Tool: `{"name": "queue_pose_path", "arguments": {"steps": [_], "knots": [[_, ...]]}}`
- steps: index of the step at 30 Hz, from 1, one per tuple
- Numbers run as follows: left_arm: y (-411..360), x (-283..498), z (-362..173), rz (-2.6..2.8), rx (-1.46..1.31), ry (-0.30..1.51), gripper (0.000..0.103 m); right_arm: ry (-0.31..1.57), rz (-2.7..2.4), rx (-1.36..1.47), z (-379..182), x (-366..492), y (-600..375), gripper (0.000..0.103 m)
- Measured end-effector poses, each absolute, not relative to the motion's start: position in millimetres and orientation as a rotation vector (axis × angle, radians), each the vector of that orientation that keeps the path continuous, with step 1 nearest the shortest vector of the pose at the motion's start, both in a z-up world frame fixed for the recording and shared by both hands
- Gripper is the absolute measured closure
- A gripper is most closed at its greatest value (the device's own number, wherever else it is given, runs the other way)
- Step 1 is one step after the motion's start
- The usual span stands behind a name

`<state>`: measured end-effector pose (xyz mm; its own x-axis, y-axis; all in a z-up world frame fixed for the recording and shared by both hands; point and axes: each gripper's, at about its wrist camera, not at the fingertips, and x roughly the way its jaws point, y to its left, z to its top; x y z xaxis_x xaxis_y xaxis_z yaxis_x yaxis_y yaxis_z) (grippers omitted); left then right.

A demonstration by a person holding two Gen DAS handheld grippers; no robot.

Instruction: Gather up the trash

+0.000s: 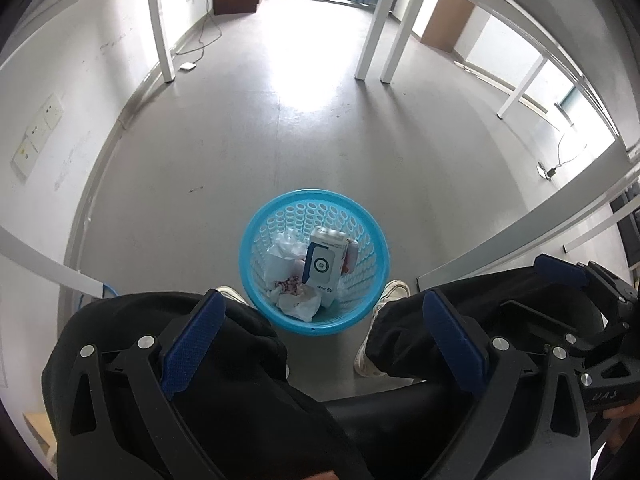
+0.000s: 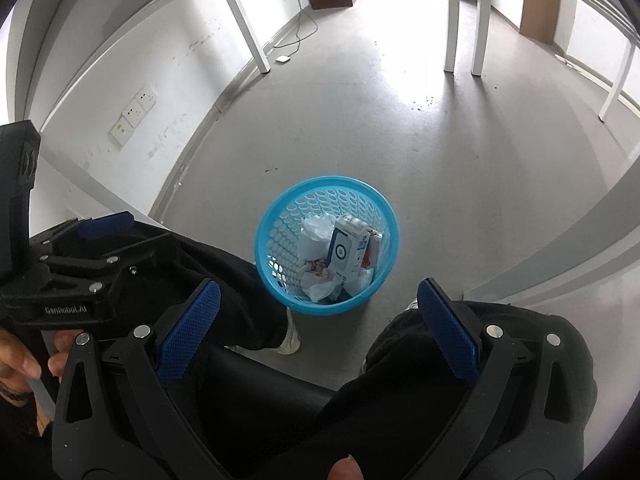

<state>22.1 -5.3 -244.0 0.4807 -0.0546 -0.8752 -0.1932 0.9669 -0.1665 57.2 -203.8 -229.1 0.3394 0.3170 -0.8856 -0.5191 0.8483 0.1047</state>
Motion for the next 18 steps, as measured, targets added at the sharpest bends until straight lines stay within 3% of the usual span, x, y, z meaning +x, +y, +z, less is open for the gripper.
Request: {"name": "queue_pose_path", "arguments": {"steps": [18], "knots": [[-10.1, 24.8, -248.4, 0.066, -0.255, 1.093, 0.006, 1.107, 0.556, -0.199, -228.7, 61.4, -205.5, 0.009]]}}
